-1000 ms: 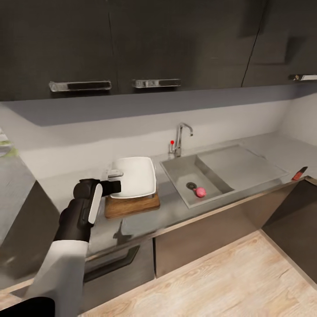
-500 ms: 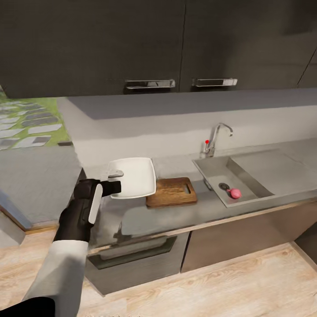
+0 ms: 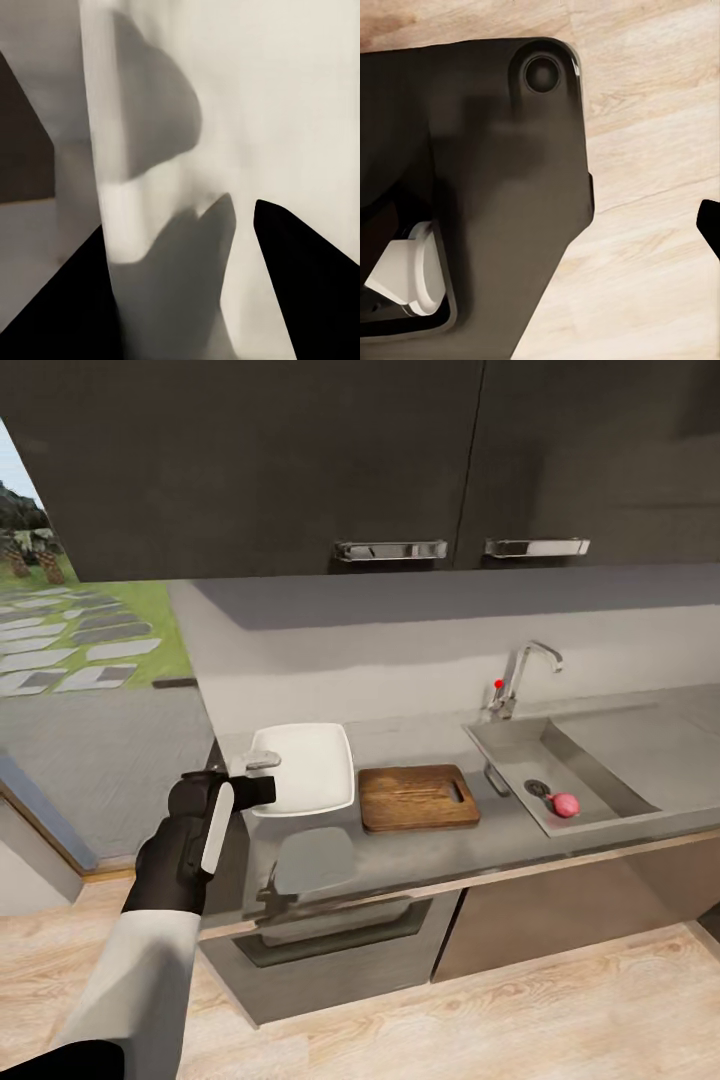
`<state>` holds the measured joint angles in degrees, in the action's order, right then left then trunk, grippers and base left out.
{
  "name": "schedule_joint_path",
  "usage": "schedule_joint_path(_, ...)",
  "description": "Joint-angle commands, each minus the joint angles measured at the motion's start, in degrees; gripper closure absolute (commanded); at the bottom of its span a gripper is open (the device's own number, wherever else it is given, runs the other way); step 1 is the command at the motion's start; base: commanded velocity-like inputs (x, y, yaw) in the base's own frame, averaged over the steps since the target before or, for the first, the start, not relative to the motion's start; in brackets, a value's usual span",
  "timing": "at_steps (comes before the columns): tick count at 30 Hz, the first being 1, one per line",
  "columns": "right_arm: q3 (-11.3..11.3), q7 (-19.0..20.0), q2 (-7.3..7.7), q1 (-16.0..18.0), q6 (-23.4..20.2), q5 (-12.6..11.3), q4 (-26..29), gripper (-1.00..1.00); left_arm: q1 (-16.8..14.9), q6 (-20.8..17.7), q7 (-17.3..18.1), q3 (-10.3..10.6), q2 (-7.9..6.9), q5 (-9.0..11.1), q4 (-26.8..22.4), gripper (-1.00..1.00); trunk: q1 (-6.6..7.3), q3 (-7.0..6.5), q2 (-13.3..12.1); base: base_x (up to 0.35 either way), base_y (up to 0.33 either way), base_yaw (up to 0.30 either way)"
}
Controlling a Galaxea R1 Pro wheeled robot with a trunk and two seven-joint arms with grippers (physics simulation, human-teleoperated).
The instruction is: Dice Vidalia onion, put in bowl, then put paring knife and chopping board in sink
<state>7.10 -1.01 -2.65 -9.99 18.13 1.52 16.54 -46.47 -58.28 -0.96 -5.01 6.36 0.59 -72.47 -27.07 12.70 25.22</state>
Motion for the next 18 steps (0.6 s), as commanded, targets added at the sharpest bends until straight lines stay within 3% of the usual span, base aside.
schedule_joint_path(1,0.2,0.0,-0.03,0.0,0.1,0.2,0.1,-1.00,0.0,-0.3,-0.2,-0.1,0.05,0.2,0.0,1.00,-0.03,0.09,0.1,0.000,0.001,0.016)
schedule_joint_path(16,0.2,0.0,0.01,0.0,0.1,0.2,0.2,-1.00,0.2,-0.3,-0.2,-0.8,-0.38,1.3,0.8,1.00,-0.03,0.09,0.1,0.000,0.000,0.002)
schedule_joint_path(18,0.2,0.0,0.01,0.0,0.2,0.2,0.2,-1.00,0.2,-0.3,-0.2,-2.4,-0.68,1.3,1.3,1.00,-0.03,0.09,0.1,0.000,0.000,0.000)
